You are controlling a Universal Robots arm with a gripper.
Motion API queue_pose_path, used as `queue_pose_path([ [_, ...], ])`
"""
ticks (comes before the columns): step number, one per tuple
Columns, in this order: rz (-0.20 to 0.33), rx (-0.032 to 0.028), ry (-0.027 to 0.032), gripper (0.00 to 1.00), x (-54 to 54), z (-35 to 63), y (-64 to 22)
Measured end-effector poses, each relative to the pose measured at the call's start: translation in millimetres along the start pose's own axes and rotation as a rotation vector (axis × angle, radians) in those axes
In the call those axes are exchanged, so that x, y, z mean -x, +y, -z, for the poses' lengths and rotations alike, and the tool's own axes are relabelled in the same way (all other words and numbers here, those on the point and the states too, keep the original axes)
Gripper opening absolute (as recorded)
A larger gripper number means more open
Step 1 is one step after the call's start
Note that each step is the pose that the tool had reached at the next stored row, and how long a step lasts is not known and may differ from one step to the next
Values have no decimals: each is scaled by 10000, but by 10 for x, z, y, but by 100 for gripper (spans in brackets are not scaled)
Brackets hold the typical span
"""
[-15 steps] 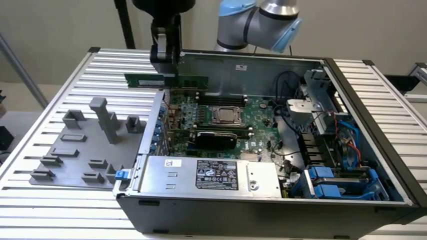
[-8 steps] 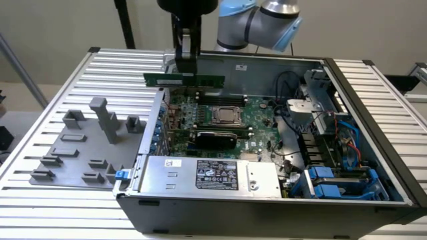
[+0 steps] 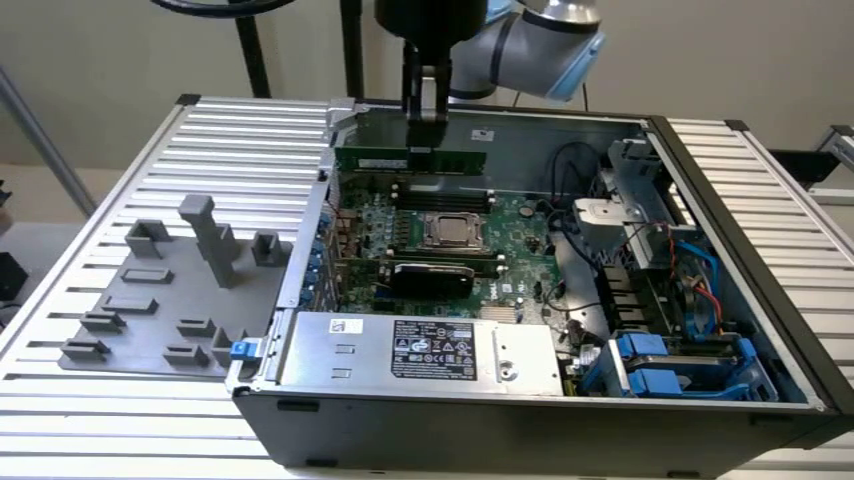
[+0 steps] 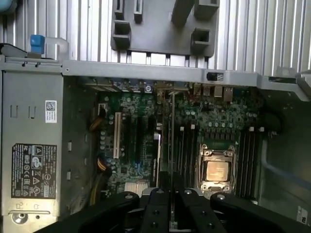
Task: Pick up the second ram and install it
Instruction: 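Insert the second ram into the second slot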
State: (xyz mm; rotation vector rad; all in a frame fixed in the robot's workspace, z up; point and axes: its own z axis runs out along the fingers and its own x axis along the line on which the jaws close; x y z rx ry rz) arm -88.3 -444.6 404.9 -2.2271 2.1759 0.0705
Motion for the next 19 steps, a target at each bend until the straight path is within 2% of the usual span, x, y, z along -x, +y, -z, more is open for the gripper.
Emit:
queue_pose_path([
  [2, 0, -1, 0, 0, 71, -38, -59],
  [7, -1, -1, -1, 0, 274, -126, -143],
  [16, -1, -1, 0, 0, 648, -294, -259],
  [19, -1, 0, 0, 0, 737, -351, -287],
])
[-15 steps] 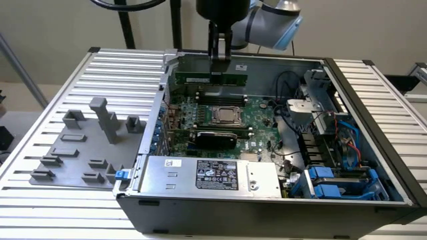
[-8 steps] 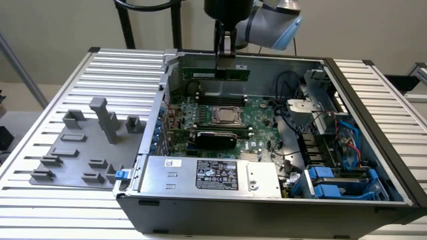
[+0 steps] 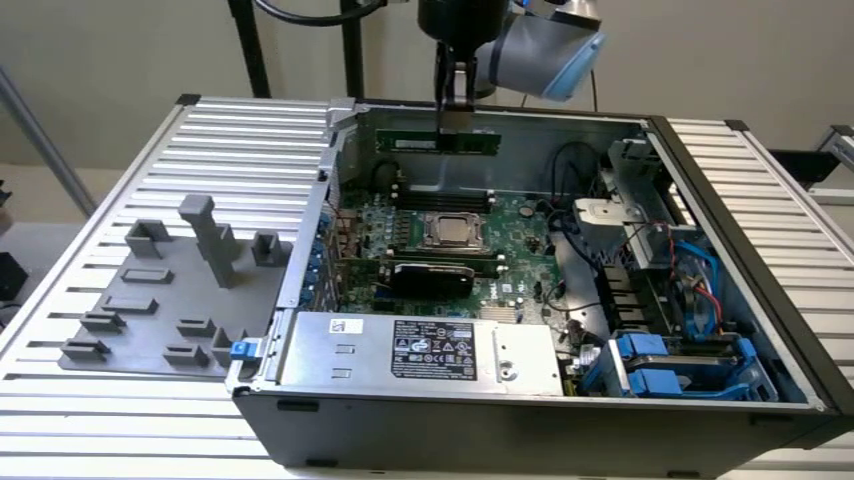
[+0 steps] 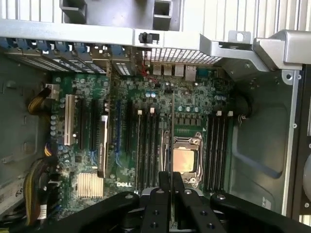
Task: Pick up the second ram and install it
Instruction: 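Insert the second ram into the second slot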
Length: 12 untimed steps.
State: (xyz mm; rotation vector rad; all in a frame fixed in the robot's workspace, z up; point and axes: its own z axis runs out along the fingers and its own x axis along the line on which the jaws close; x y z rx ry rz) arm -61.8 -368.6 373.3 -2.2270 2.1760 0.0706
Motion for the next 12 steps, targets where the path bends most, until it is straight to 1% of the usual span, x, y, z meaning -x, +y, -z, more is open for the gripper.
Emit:
queue_pose_path([
  [3, -59, -5, -3, 0, 20, -54, -37],
  [8, -397, -21, -5, 0, 15, -142, -106],
  [9, -432, -22, -5, 0, 15, -157, -130],
  [12, -451, -25, 4, 0, 15, -200, -242],
])
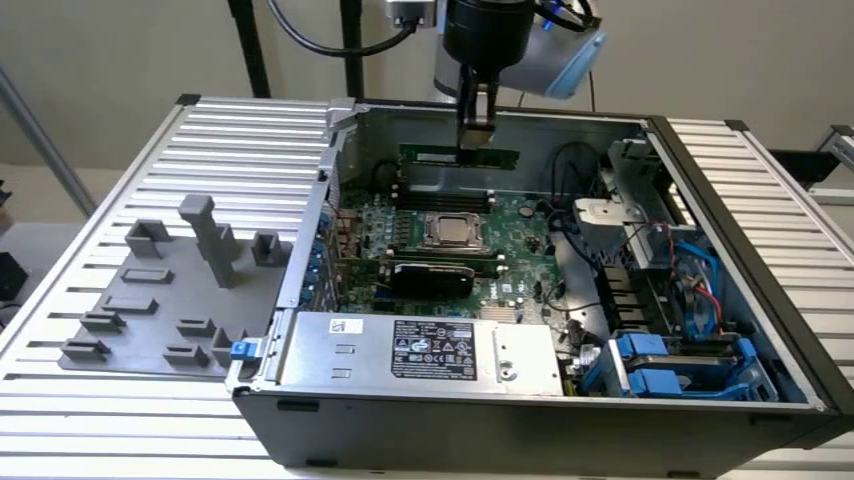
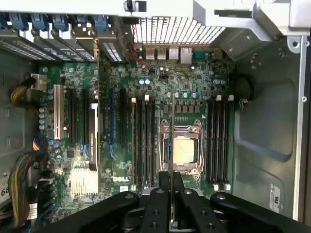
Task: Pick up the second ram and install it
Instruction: 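Insert the second ram into the second slot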
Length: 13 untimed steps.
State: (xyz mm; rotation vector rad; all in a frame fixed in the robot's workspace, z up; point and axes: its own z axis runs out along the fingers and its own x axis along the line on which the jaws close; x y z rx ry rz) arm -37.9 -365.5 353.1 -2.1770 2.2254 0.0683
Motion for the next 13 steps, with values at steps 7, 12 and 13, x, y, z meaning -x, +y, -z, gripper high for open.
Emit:
queue_pose_path([
  [7, -12, -50, 5, 0, -12, -117, -44],
  [12, -13, -51, 21, 0, -12, -118, -44],
  [13, -13, -50, 20, 0, -12, -118, -44],
])
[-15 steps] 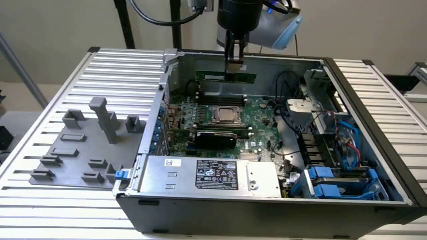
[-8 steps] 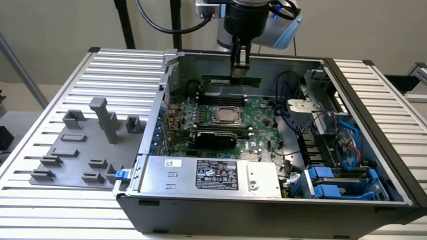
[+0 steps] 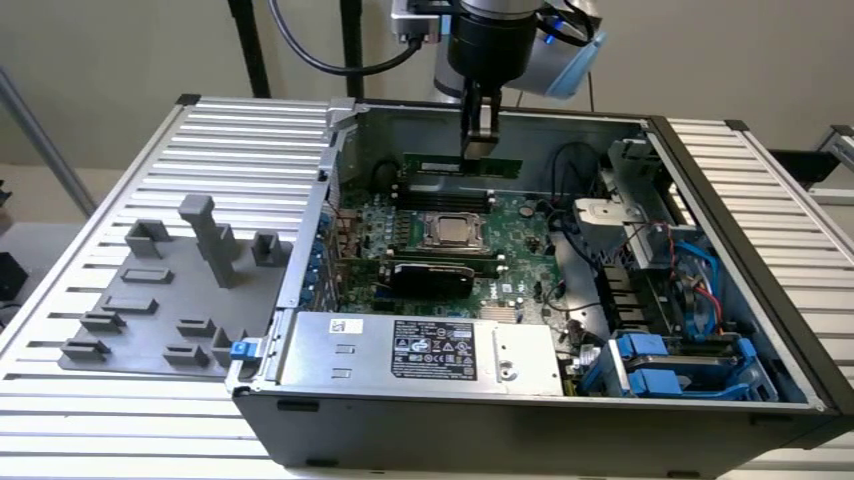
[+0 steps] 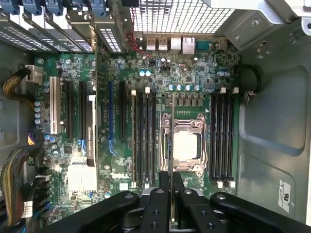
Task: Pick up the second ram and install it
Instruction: 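Insert the second ram into the second slot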
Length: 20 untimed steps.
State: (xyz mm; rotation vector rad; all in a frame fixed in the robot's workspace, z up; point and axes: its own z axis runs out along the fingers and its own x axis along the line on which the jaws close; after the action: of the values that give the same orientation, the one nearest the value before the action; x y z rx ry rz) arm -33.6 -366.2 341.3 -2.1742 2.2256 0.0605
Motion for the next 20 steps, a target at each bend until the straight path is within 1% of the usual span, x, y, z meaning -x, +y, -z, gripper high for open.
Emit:
queue_pose_path([
  [10, 0, 0, 0, 0, 0, -3, 0],
  [12, -1, -13, 0, 0, -3, -34, 13],
  [17, 0, -30, 0, 0, -25, -124, 89],
  [20, 4, -30, -1, 0, -48, -170, 101],
])
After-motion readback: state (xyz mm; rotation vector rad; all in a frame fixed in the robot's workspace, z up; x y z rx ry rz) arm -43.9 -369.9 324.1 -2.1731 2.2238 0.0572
